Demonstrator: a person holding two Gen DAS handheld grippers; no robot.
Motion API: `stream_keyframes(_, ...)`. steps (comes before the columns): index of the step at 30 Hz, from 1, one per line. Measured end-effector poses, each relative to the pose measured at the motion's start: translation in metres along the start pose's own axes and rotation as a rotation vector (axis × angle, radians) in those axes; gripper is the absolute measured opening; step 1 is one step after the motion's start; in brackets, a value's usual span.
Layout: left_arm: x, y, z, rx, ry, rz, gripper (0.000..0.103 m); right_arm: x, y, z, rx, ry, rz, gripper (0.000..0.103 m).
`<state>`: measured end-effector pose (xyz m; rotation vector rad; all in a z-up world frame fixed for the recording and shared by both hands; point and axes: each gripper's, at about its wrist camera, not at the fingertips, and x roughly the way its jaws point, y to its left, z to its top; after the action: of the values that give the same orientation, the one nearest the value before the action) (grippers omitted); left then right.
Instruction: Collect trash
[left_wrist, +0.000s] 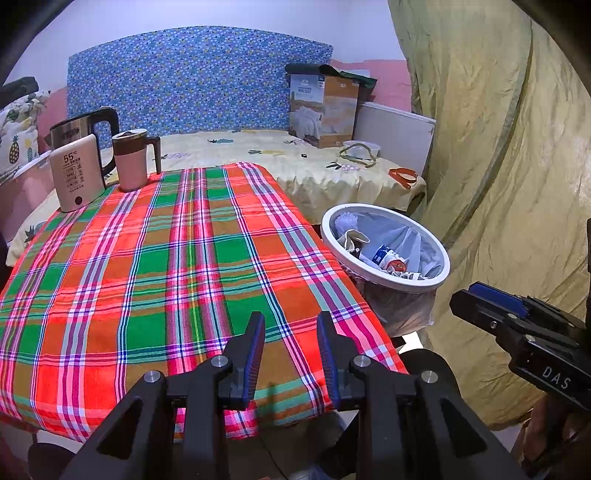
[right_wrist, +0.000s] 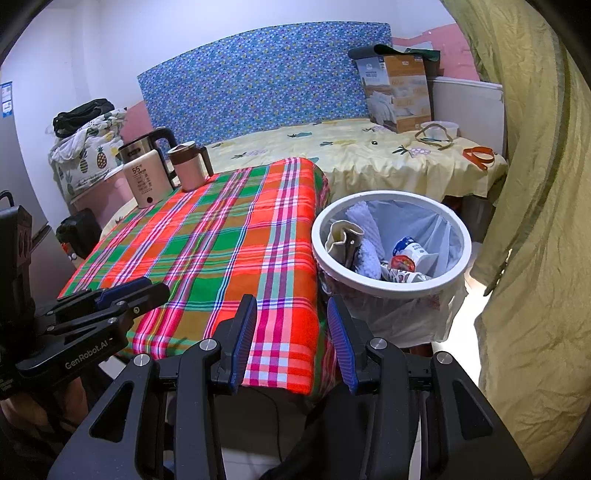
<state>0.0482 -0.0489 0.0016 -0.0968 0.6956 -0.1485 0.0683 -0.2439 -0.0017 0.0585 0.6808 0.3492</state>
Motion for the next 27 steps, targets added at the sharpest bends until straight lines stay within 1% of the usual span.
stream_keyframes(27,-0.0014,-0.0015,-0.0031,0.004,0.000,0.013,0.029,0.0023,0.0065,-0.0015,-0.005,0.009,0.007,0.042)
